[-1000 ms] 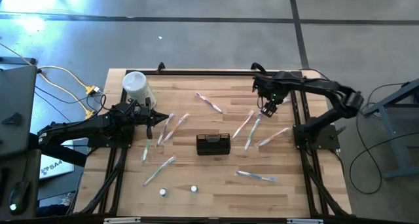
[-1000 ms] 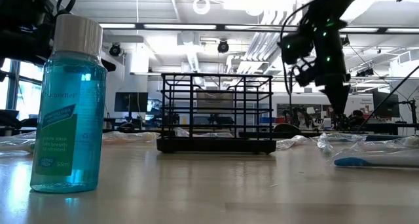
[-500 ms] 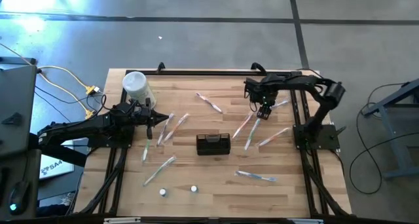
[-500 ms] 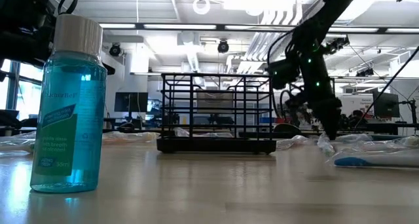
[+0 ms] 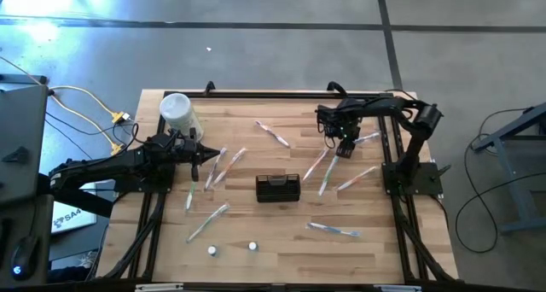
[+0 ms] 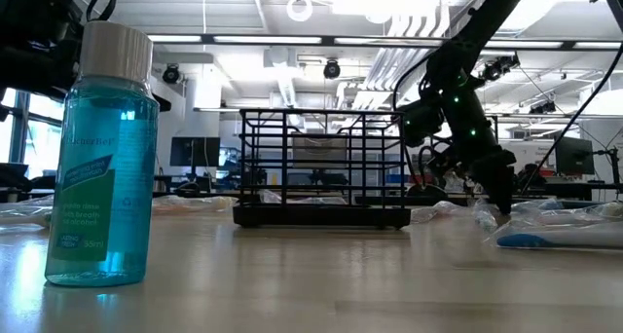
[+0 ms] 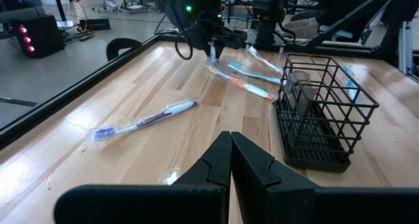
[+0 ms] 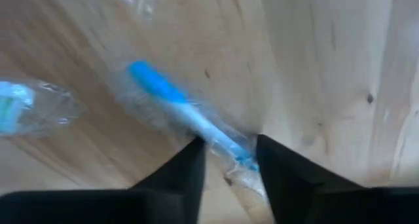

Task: Pick & Place toothbrushing station
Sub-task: Put the top blue toothbrush into the black wire organizer

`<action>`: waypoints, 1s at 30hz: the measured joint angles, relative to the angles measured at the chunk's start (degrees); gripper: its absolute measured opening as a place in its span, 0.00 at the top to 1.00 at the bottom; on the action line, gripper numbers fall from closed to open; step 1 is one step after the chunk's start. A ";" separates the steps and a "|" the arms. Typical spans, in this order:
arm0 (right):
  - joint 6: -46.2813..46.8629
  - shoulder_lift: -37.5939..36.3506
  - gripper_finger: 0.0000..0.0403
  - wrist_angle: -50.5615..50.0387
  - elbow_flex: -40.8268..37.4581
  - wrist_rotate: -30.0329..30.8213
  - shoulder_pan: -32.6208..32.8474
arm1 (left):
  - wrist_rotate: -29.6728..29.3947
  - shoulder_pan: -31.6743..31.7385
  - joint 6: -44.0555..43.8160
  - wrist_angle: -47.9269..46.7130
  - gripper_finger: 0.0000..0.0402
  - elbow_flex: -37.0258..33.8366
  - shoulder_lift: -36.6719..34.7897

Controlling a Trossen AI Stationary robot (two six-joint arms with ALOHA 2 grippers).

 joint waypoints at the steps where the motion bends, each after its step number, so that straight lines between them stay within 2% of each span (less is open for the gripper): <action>1: 0.00 0.04 0.77 -0.07 -0.04 -0.08 0.02 | -0.77 0.01 -0.05 -0.11 0.99 0.00 0.01; 4: -0.60 0.15 0.93 -0.29 -0.08 0.25 0.08 | -2.67 0.02 -0.09 -0.32 0.99 0.00 0.00; 5: -0.63 0.15 0.95 -0.32 -0.10 0.60 0.33 | -3.57 0.02 -0.19 -0.37 0.99 0.00 0.00; 7: 0.24 0.24 0.95 -0.42 -0.19 3.15 1.06 | -5.02 0.02 -0.38 -0.45 0.99 0.00 0.00; 11: 3.97 -0.61 0.95 -1.73 -0.38 11.92 3.29 | -5.44 0.02 -0.42 -0.41 0.99 0.00 0.01; 16: 11.05 -6.12 0.96 -10.79 -0.52 20.05 8.77 | -6.67 0.02 -0.40 -0.27 0.99 0.00 0.00; 24: 23.47 -22.16 0.95 -18.41 -0.26 24.87 23.22 | -6.88 0.02 -8.83 -0.25 0.99 0.00 0.01; 30: 27.83 -32.17 0.95 -13.38 -0.26 32.72 38.91 | -7.16 0.02 -17.20 0.70 0.99 0.00 0.02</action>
